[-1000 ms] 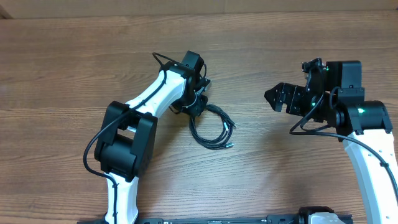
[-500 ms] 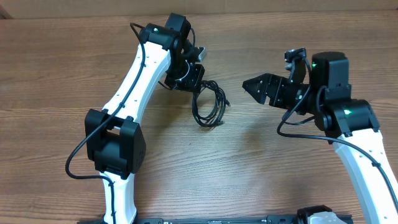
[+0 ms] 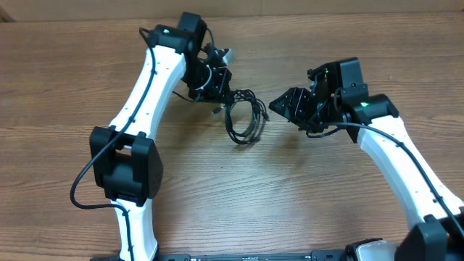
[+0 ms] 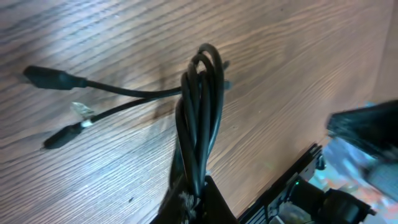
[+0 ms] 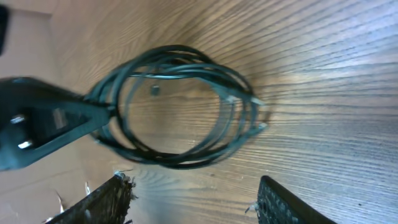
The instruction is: Untangle cables
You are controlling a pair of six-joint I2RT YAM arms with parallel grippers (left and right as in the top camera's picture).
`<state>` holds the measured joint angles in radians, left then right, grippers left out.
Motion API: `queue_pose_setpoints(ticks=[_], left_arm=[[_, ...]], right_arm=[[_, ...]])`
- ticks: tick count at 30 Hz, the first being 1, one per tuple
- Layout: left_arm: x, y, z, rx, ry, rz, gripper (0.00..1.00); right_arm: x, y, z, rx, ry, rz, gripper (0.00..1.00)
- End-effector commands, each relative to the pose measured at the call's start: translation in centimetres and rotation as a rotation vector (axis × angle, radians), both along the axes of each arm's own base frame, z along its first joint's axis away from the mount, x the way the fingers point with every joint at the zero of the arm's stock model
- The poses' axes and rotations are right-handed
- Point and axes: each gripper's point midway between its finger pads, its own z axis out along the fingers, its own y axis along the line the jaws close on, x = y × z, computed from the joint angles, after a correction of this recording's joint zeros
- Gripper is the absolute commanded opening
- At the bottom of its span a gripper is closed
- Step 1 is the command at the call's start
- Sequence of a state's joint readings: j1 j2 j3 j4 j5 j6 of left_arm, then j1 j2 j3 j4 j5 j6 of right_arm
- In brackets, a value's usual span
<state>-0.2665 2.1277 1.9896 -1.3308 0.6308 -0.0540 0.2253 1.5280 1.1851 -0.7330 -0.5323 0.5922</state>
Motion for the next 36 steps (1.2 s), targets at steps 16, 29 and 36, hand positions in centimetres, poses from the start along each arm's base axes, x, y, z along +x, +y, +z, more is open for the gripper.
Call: queue_pose_setpoints(ticks=[16,29,36], left_arm=[[-0.4,-3.6,4.8,-0.269,0.102,0.069,0.04],[-1.5,-5.6,7.6,-0.44,0.22,0.072,0.04],[-1.9,-6.1,8.8,-0.514,0.249,0.054,0.04]], right_arm=[[2.2,4.0,-2.9,0.045,0.158,-0.219,0.54],[6.8,7.2,-4.0,0.096,-0.001,-0.215,0.5],[9.5,5.2,-4.2,0.009,-0.121,-0.318,0.46]])
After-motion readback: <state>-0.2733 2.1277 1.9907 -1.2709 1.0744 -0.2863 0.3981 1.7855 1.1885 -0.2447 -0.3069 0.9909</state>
